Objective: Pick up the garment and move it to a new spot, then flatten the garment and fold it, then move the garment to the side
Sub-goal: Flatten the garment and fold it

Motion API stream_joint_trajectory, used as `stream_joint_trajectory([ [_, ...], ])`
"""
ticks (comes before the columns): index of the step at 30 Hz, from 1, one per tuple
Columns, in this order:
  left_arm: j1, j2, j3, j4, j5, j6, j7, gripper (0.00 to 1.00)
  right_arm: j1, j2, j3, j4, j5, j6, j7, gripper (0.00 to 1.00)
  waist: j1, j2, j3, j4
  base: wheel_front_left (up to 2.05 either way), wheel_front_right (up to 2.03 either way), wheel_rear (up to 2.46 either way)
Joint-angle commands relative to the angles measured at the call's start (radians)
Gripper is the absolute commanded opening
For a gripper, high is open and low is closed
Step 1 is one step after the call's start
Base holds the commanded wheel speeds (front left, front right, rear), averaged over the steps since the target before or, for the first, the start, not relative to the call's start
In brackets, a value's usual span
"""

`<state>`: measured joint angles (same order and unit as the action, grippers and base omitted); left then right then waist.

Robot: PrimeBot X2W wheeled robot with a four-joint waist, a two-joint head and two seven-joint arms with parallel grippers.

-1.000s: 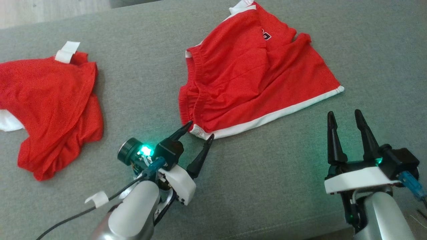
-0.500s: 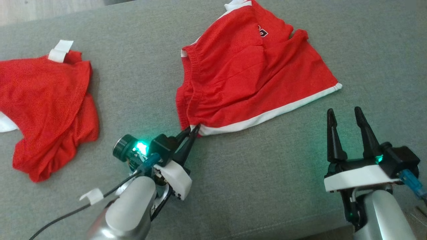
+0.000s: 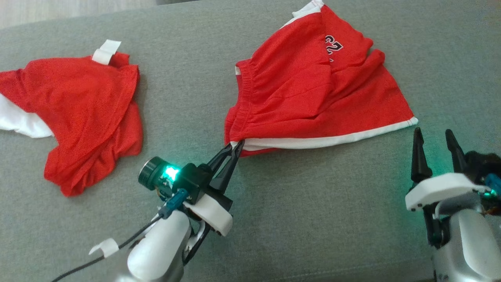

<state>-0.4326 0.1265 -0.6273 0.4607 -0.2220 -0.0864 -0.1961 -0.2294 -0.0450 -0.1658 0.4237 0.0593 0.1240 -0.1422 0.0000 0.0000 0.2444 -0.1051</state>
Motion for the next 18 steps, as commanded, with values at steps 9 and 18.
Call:
stream_joint_trajectory([
  [9,-0.009,0.014,0.011,-0.062,-0.012,0.013,-0.010,0.00,-0.131,-0.005,-0.044,0.092,-0.083,0.007,0.090,1.00,0.0000,0.0000,0.004,0.027,0.00,0.00,0.00],
  [18,-0.018,0.015,-0.002,-0.080,-0.014,0.016,-0.009,0.00,-0.224,-0.005,-0.099,0.212,-0.174,0.007,0.124,1.00,0.0000,0.0000,0.025,0.040,0.00,0.00,0.00],
])
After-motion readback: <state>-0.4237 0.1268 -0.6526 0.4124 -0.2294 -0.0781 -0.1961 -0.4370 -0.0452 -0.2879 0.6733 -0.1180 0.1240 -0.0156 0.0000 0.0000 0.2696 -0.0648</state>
